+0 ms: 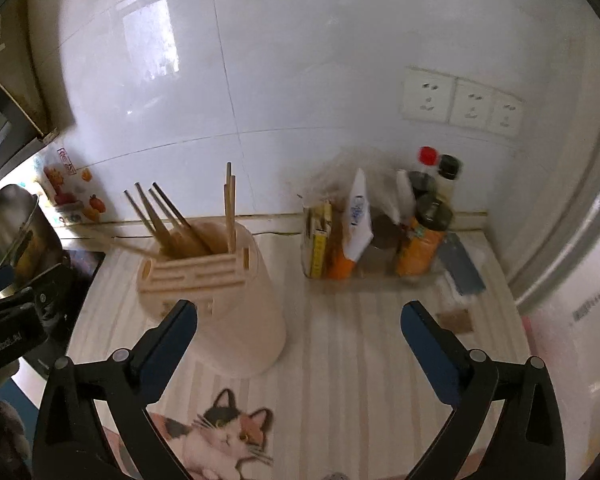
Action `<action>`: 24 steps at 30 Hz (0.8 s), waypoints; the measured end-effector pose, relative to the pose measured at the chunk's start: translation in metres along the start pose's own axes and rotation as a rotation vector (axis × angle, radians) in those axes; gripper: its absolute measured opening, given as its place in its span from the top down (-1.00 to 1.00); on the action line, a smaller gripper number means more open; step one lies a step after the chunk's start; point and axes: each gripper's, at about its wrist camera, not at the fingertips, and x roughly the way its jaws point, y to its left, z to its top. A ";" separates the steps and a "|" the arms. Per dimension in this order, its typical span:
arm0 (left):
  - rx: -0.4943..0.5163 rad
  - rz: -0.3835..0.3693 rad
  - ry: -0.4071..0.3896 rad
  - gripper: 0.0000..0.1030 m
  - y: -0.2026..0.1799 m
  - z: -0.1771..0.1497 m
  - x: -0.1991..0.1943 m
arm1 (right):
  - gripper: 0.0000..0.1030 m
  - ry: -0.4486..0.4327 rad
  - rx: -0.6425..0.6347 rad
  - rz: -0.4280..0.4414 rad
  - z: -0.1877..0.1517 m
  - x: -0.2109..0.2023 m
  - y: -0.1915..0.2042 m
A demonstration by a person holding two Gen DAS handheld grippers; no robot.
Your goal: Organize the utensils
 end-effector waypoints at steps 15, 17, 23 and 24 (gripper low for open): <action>0.045 -0.074 -0.128 -1.00 0.041 -0.066 -0.155 | -1.00 -0.182 0.061 -0.092 -0.068 -0.182 0.017; 0.055 -0.083 -0.142 -1.00 0.045 -0.074 -0.170 | -1.00 -0.195 0.070 -0.096 -0.079 -0.202 0.021; 0.066 -0.082 -0.166 -1.00 0.051 -0.085 -0.201 | -1.00 -0.214 0.067 -0.089 -0.100 -0.243 0.034; 0.069 -0.077 -0.172 -1.00 0.051 -0.086 -0.204 | -1.00 -0.215 0.066 -0.084 -0.101 -0.247 0.035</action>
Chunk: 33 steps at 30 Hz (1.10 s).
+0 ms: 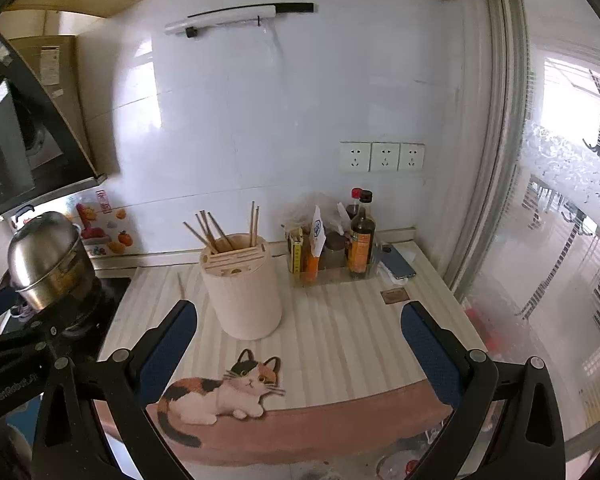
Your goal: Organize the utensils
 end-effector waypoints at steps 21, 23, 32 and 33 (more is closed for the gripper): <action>-0.028 0.045 0.049 -1.00 -0.008 0.002 -0.009 | -1.00 0.016 -0.007 0.044 0.015 -0.009 -0.004; -0.028 0.043 0.049 -1.00 -0.008 0.003 -0.009 | -1.00 0.015 -0.011 0.040 0.016 -0.008 -0.004; -0.032 0.059 0.049 -1.00 -0.008 0.005 -0.007 | -1.00 0.021 -0.015 0.036 0.018 0.000 -0.003; -0.032 0.060 0.048 -1.00 -0.008 0.005 -0.007 | -1.00 0.021 -0.015 0.036 0.018 -0.001 -0.003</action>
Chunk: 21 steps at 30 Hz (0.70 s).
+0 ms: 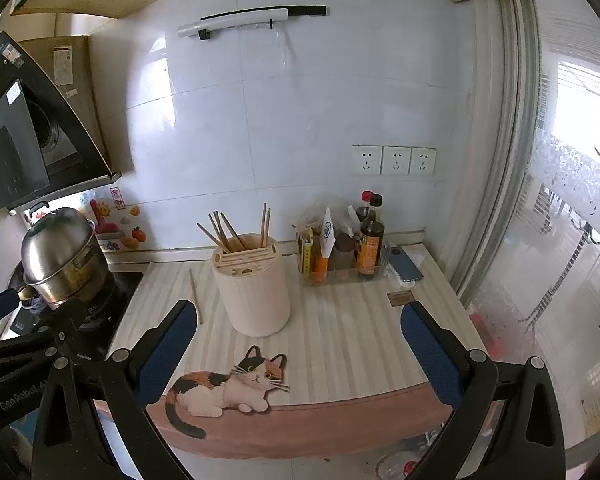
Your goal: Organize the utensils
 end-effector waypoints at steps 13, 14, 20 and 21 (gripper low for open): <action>-0.009 0.020 -0.010 -1.00 0.001 0.001 0.001 | -1.00 -0.002 -0.011 -0.012 0.000 0.004 0.001; -0.009 0.019 -0.010 -1.00 0.002 0.001 0.001 | -1.00 -0.002 -0.013 -0.014 0.000 0.005 0.001; -0.009 0.017 -0.010 -1.00 0.002 0.000 0.001 | -1.00 -0.007 -0.023 -0.025 0.001 0.005 0.002; -0.008 0.016 -0.011 -1.00 0.002 0.000 0.001 | -1.00 -0.007 -0.023 -0.025 0.001 0.005 0.001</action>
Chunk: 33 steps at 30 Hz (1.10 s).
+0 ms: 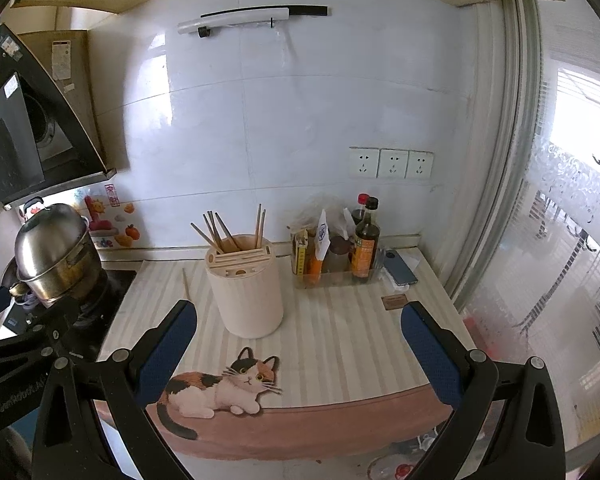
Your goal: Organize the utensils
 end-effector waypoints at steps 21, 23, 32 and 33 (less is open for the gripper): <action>-0.004 0.003 -0.006 -1.00 -0.002 0.003 -0.001 | -1.00 -0.009 -0.009 -0.008 0.001 -0.004 -0.002; -0.002 0.002 -0.006 -1.00 -0.001 0.003 -0.001 | -1.00 -0.007 -0.007 -0.007 0.001 -0.005 -0.003; -0.005 0.009 -0.013 -1.00 -0.002 0.006 -0.004 | -1.00 -0.011 -0.010 -0.003 0.001 -0.006 -0.003; -0.007 0.011 -0.013 -1.00 -0.002 0.007 -0.005 | -1.00 -0.011 -0.010 -0.002 0.001 -0.006 -0.004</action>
